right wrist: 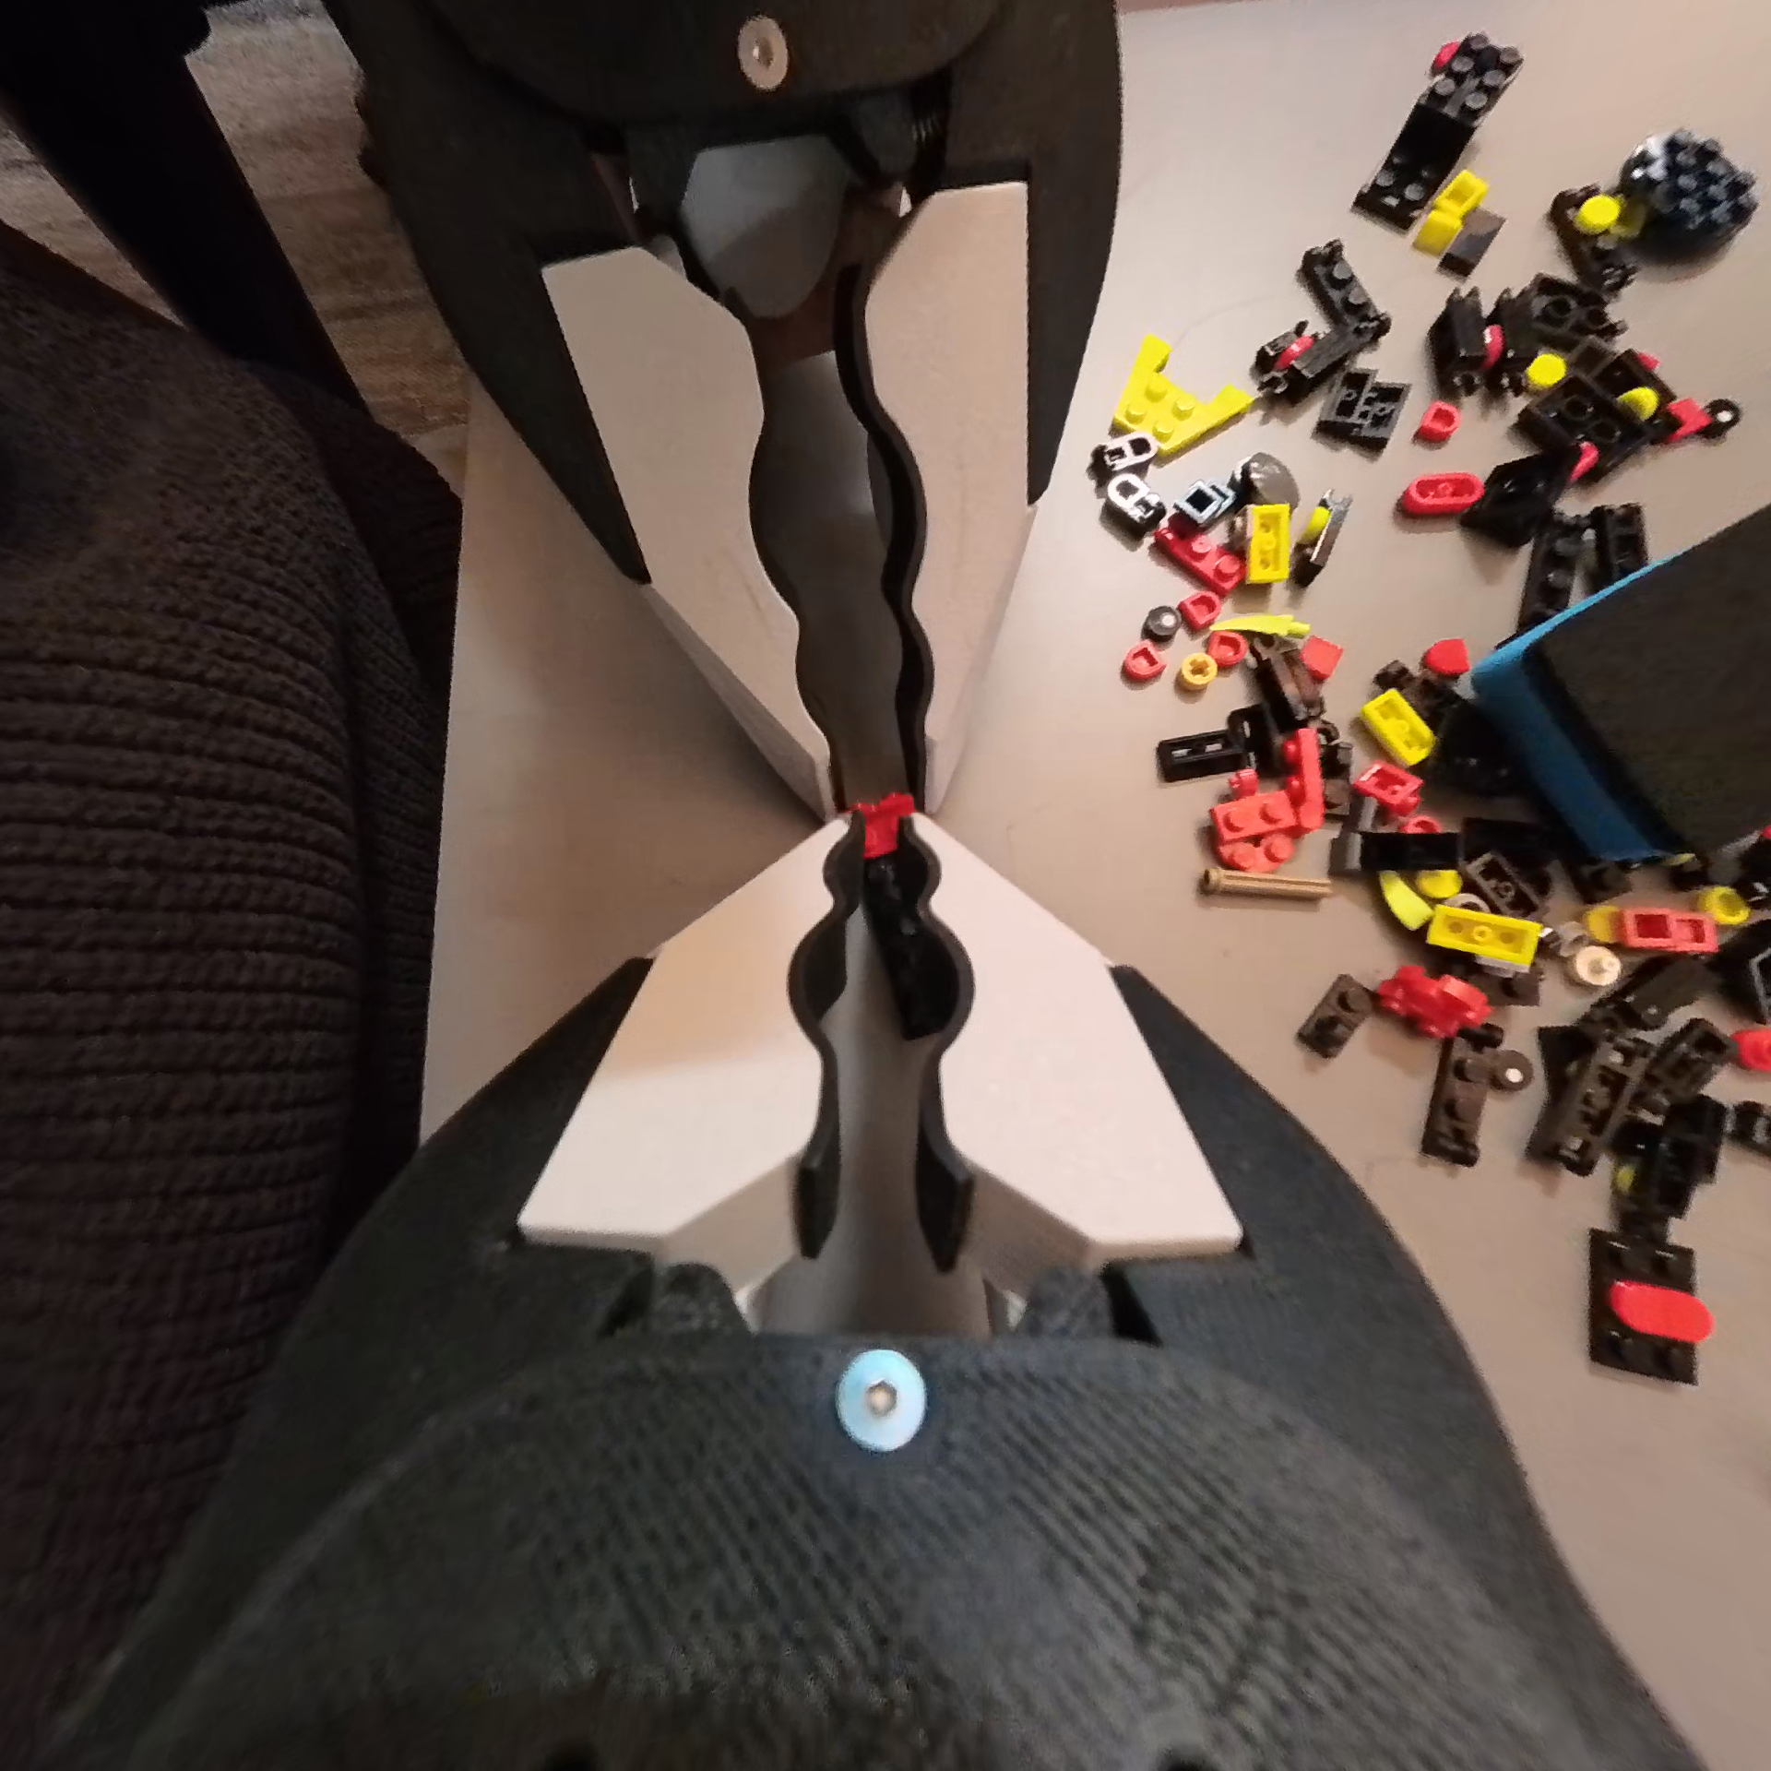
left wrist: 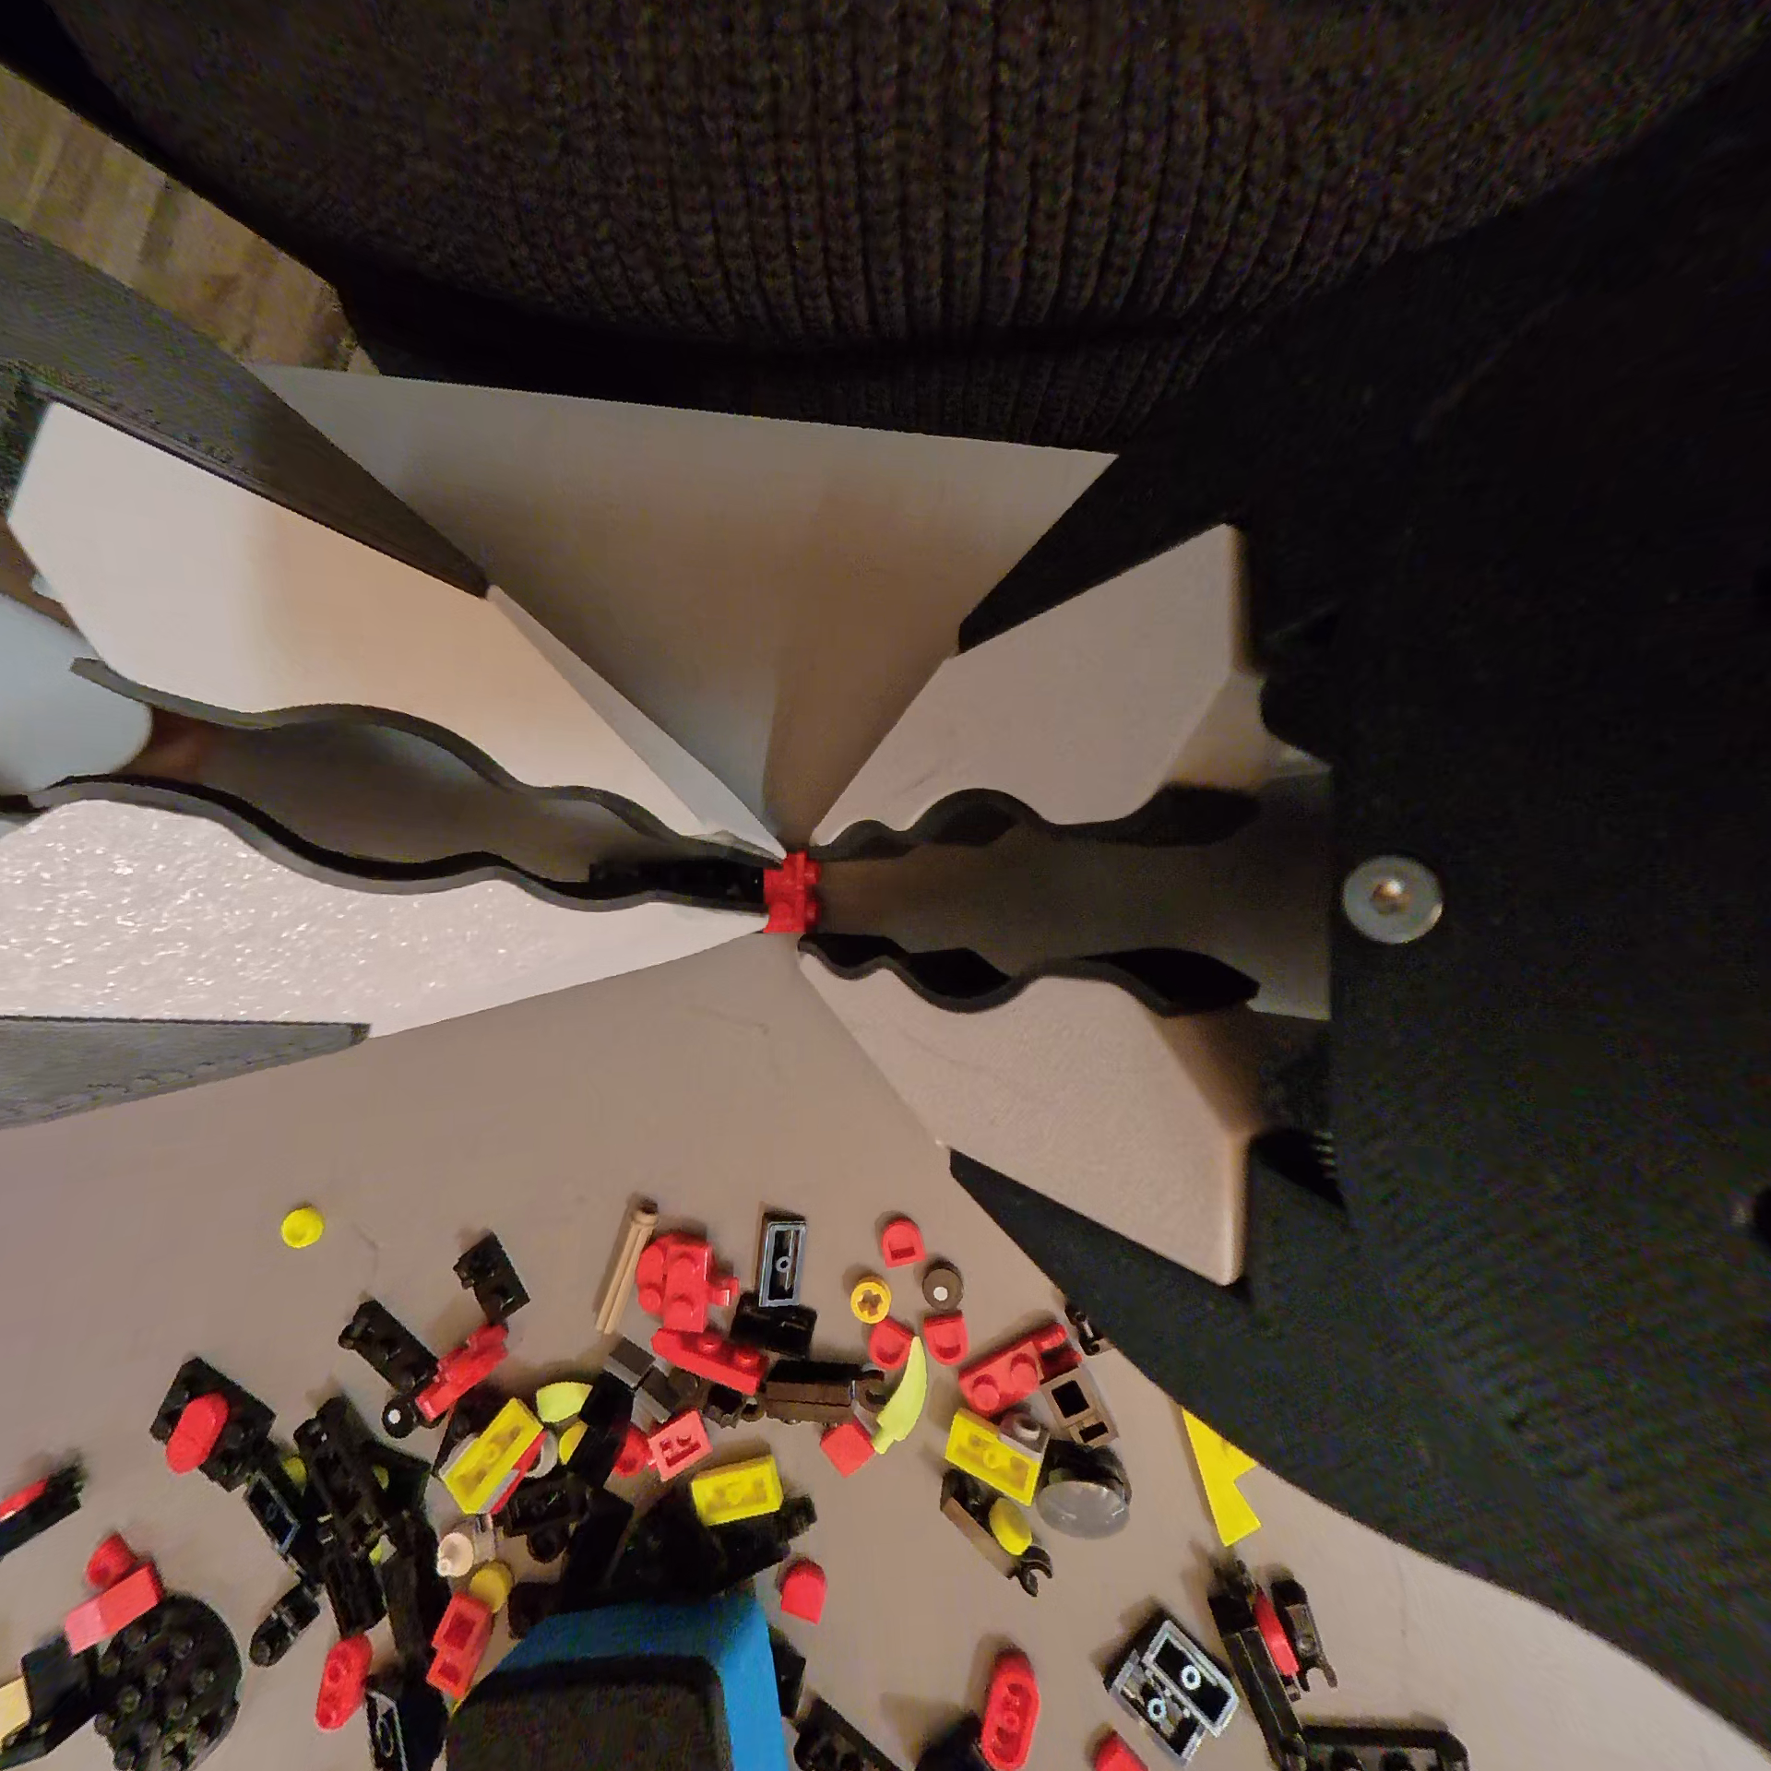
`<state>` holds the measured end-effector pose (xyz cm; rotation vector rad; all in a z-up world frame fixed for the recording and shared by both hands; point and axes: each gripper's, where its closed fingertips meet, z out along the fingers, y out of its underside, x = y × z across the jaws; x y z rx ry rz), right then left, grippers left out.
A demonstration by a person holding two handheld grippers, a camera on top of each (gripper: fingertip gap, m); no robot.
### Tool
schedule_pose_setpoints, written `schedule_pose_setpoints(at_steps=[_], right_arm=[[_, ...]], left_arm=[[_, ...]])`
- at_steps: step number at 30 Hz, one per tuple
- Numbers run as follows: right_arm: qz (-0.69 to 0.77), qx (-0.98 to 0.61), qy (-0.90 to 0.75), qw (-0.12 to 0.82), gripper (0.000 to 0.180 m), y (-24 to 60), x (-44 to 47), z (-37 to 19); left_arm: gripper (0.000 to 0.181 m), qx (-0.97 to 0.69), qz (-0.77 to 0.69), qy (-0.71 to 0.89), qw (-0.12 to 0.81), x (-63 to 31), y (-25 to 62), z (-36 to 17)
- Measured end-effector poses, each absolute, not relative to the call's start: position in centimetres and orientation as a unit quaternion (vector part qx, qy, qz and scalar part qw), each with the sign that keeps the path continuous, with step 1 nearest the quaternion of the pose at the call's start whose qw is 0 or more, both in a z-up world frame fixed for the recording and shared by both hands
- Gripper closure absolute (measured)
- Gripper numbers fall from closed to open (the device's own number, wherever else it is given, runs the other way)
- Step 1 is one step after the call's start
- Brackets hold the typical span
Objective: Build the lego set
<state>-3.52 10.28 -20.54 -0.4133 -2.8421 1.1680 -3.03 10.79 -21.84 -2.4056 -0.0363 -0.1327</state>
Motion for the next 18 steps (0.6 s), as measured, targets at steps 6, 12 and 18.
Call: schedule_pose_setpoints(at_steps=[6,12,18], right_arm=[[0.385,-0.137,-0.912,0.035,0.174,10.6,-4.0,-20.2],[0.394,-0.144,-0.907,0.04,0.17,10.8,-4.5,-19.9],[0.396,-0.148,-0.905,0.052,0.164,10.9,-4.9,-19.8]], left_arm=[[0.167,-0.933,-0.049,-0.014,0.357,-3.1,10.7,-21.8],[0.166,-0.933,-0.05,-0.015,0.357,-3.1,10.7,-21.8],[0.164,-0.933,-0.048,-0.015,0.356,-3.2,10.6,-21.8]])
